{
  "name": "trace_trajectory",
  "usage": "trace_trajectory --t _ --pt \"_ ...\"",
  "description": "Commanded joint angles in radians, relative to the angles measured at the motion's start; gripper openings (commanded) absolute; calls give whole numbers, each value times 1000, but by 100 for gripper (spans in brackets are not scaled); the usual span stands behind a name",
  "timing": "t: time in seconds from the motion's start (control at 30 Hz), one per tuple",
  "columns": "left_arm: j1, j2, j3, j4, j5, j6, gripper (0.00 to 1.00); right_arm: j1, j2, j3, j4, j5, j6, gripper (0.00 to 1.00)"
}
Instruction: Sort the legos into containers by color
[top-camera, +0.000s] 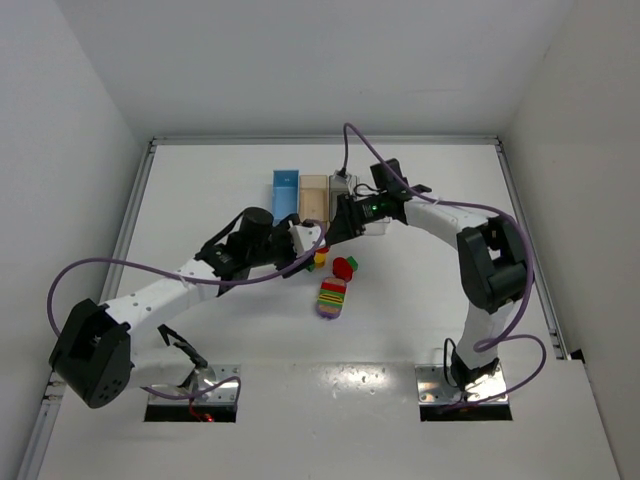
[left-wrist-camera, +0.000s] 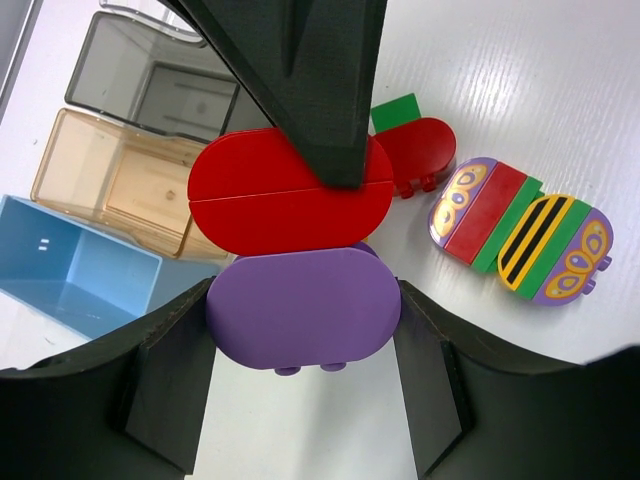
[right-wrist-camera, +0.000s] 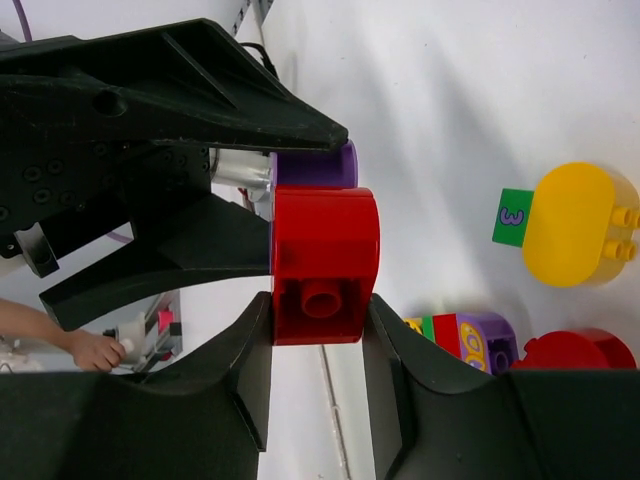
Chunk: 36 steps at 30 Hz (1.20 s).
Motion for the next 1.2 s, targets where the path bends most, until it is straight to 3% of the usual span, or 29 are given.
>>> trace_trajectory --t 0.0,0.5,0.73,0.87,0.97,1.17 --pt "-16 -6 -20 38 36 -2 8 1 -47 20 56 -43 -30 1" --pt "-16 -84 -87 -30 7 7 7 -133 -175 -72 3 -43 -74 0" --pt "-7 -108 -71 -30 -18 -111 7 -191 -204 -81 -62 27 -154 0" --pt "47 21 99 -48 -83 -269 7 -248 -241 -103 -62 84 -154 0" --pt "70 157 243 -74 -169 -303 7 -297 -271 -103 -62 128 -154 0" --pt "93 397 448 -85 -203 -303 7 -367 -313 -133 -41 184 -154 0"
